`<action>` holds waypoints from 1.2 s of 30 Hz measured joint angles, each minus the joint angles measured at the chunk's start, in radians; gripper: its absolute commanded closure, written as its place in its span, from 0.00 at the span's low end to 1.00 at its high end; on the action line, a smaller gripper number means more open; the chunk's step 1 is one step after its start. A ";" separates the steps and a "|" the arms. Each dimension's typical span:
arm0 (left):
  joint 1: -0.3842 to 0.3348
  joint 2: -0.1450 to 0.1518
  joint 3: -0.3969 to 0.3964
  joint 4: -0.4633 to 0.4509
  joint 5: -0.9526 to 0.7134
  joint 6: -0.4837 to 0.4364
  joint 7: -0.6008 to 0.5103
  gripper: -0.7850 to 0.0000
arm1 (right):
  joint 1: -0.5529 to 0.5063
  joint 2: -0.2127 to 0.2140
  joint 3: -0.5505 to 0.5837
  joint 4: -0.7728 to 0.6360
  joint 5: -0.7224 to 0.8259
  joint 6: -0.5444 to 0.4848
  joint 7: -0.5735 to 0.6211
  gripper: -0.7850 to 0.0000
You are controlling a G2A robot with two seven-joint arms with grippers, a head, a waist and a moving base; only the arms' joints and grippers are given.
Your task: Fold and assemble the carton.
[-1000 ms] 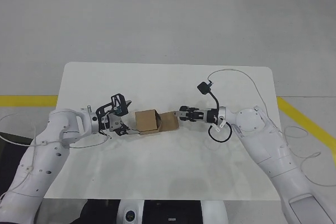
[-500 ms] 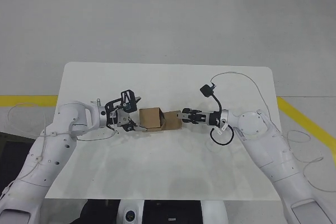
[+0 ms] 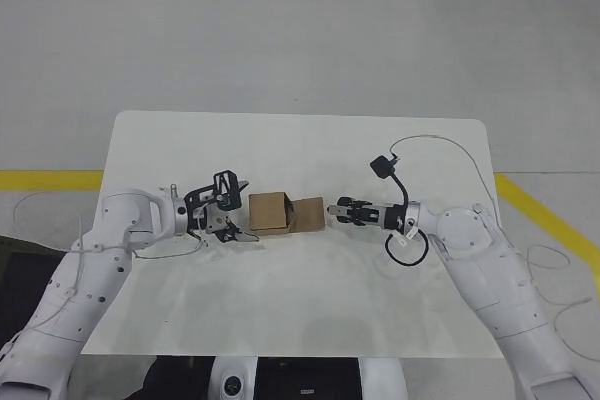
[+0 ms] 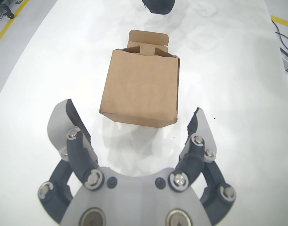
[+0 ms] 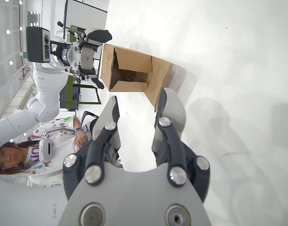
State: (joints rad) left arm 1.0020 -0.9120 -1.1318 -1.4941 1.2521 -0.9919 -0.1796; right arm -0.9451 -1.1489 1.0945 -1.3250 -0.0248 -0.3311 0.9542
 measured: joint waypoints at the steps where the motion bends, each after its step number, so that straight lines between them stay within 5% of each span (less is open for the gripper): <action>1: -0.001 -0.002 0.007 0.004 0.013 0.007 0.011 0.00 | 0.007 -0.002 -0.006 0.012 0.009 -0.002 0.006 0.60; 17: -0.099 -0.041 0.110 0.090 -0.086 0.023 -0.014 0.00 | 0.124 -0.037 -0.112 0.199 0.053 -0.007 0.031 0.60; 36: -0.139 -0.052 0.123 0.120 -0.097 0.008 -0.023 0.00 | 0.211 -0.090 -0.215 0.309 0.125 -0.073 0.043 0.60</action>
State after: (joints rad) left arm 0.8628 -0.9636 -1.0084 -1.3740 1.1555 -0.9842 -0.2025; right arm -0.7343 -1.2389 0.8796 -1.0162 0.1003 -0.4043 0.9975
